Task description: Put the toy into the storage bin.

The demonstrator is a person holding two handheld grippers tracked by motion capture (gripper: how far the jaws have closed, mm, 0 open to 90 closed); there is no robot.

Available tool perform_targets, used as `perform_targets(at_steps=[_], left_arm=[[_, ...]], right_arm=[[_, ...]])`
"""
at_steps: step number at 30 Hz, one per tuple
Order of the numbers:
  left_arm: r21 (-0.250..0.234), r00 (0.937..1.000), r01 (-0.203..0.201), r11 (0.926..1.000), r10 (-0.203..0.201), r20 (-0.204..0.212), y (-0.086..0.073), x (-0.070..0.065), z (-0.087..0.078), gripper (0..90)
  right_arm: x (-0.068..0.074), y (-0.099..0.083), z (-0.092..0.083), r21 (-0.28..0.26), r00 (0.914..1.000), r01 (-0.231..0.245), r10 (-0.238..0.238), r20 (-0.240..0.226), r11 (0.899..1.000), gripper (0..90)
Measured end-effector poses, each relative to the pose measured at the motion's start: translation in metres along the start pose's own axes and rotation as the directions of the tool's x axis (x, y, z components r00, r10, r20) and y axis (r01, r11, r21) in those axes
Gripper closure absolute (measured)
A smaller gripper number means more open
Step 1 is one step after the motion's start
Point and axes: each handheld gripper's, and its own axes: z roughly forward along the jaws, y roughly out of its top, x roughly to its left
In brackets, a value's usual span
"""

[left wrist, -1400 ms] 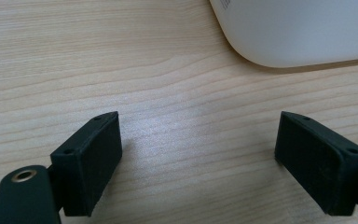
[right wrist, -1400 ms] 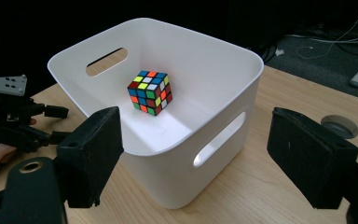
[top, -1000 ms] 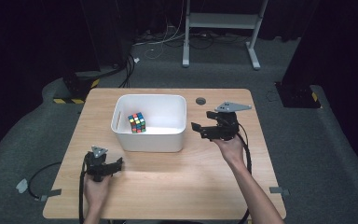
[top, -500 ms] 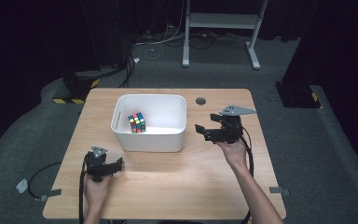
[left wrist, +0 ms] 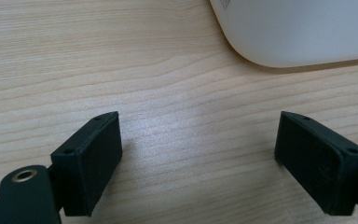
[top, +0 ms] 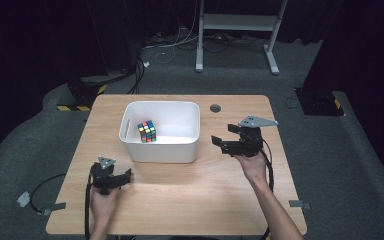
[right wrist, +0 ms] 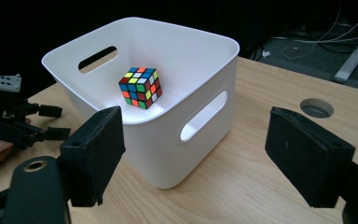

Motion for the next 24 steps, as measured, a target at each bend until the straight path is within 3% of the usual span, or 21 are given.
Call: perform_targets(at_steps=[24], left_arm=[[0.002, 1.0000, -0.002, 1.0000, 0.002, 0.000, 0.000, 0.000, 0.000, 14.9]], right_arm=[[0.005, -0.017, -0.018, -0.027, 0.9999, -0.012, 0.012, -0.002, 1.000, 19.9]])
